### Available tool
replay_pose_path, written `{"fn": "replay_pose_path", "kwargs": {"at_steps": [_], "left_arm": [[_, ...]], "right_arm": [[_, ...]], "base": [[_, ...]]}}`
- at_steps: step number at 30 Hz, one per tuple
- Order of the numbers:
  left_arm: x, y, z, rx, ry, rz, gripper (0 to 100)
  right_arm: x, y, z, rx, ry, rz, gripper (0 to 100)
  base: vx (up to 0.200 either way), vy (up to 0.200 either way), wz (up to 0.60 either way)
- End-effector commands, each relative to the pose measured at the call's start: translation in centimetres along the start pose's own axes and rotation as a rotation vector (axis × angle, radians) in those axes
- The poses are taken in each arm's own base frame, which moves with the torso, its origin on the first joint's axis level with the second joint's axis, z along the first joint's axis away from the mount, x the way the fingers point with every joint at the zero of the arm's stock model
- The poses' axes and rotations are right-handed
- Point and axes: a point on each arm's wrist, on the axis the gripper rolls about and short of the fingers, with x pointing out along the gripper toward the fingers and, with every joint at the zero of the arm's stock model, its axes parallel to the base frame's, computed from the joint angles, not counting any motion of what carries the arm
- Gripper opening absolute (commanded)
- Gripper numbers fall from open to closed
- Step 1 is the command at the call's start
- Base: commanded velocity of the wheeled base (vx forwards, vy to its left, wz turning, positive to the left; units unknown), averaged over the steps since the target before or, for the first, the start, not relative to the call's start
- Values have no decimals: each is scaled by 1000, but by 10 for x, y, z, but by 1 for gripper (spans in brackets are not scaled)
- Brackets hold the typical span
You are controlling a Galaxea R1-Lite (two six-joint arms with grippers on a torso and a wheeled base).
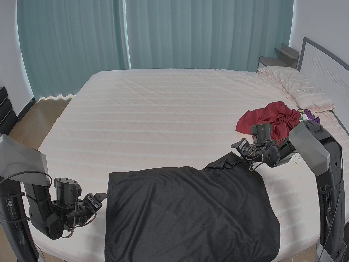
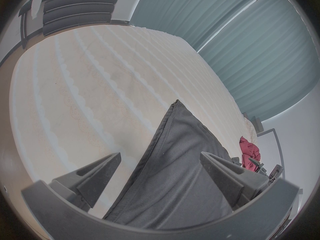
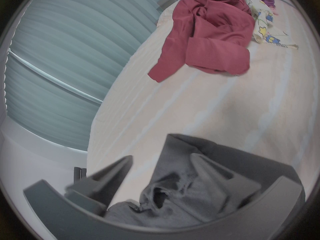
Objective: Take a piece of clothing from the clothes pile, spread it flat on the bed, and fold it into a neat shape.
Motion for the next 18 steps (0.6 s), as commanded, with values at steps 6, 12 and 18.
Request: {"fn": "replay_pose_path", "kwargs": {"at_steps": [6,12,18], "left_arm": [[0,1,-1,0,3,5,100],[0,1,-1,0,3,5,100],[1,1,-1,0,5,7,100]], "right_arm": [[-7,-9,-8,7,33,-38,100],[1,-11,-24,33,62,-58,100],[8,-6,-25,28,75,-63,0]], "base": [[0,0,0],[0,0,0],[0,0,0]]}}
